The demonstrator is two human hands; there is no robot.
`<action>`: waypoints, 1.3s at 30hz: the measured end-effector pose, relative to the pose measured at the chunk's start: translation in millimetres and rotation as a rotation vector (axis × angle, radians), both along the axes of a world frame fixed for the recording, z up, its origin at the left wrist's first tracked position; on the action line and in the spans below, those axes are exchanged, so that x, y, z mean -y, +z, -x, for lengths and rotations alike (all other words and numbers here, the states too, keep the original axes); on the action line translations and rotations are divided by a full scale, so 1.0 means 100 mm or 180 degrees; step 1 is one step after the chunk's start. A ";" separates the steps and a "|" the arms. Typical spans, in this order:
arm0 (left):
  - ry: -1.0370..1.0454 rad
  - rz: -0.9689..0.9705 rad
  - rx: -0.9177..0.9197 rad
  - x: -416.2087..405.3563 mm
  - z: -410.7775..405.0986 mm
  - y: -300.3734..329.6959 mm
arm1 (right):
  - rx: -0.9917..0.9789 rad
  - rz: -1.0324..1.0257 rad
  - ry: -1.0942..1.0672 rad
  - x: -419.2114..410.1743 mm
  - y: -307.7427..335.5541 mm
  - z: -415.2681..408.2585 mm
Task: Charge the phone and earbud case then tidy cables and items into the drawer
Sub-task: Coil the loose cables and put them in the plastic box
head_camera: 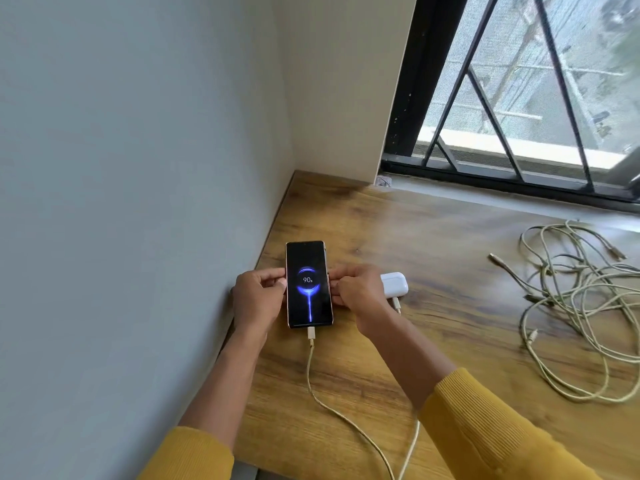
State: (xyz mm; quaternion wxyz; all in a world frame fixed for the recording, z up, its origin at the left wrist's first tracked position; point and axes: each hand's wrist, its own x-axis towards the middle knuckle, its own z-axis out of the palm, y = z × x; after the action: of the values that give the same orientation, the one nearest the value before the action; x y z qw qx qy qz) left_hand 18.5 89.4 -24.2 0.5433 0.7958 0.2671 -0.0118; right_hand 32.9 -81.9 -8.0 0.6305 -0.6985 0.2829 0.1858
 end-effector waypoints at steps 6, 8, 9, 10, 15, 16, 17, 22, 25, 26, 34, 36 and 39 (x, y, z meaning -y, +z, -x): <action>-0.0233 -0.0626 -0.0063 0.06 -0.01 0.04 | -0.0008 0.0291 -0.0038 -0.06 0.05 0.02; -0.0275 -0.0873 -0.0073 0.11 -0.01 0.09 | 0.0042 0.0470 0.0133 -0.08 0.08 0.03; -0.0283 -0.0973 -0.0061 0.13 0.00 0.11 | 0.0067 0.0536 0.0220 -0.08 0.08 0.04; -0.0303 -0.1036 -0.0050 0.15 0.01 0.12 | 0.0073 0.0579 0.0303 -0.07 0.08 0.04; -0.0399 -0.1487 0.0032 0.25 0.04 0.19 | 0.0360 0.0650 0.0475 0.10 0.16 0.09; -0.0441 -0.1555 0.0180 0.30 0.05 0.20 | 0.0482 0.0705 0.0462 0.17 0.17 0.10; -0.0512 -0.1604 0.0356 0.37 0.07 0.20 | 0.0621 0.0786 0.0436 0.24 0.19 0.11; -0.1382 -0.1508 0.0917 0.85 0.12 0.18 | 0.1064 0.1421 0.0316 0.74 0.27 0.11; -0.2041 -0.1503 0.0680 1.10 0.10 0.15 | 0.0926 0.1833 0.0466 1.04 0.22 0.11; -0.2155 -0.1585 0.0580 1.17 0.09 0.13 | 0.0876 0.1945 0.0595 1.11 0.18 0.10; -0.2153 -0.1866 0.0518 1.41 0.04 -0.05 | 0.0808 0.2255 0.1614 1.29 0.05 0.11; -0.2102 -0.1842 0.0575 1.41 0.04 -0.08 | 0.0834 0.2234 0.1658 1.31 0.06 0.13; -0.2063 -0.1677 0.0642 1.40 0.08 -0.02 | 0.0933 0.1979 0.1638 1.36 0.10 0.17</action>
State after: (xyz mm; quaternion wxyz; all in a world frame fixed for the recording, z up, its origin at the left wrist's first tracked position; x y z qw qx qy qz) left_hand 10.6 -50.3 -26.5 0.3132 0.9473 -0.0573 -0.0355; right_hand 15.8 -217.8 2.0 0.3567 -0.9221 0.0493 0.1416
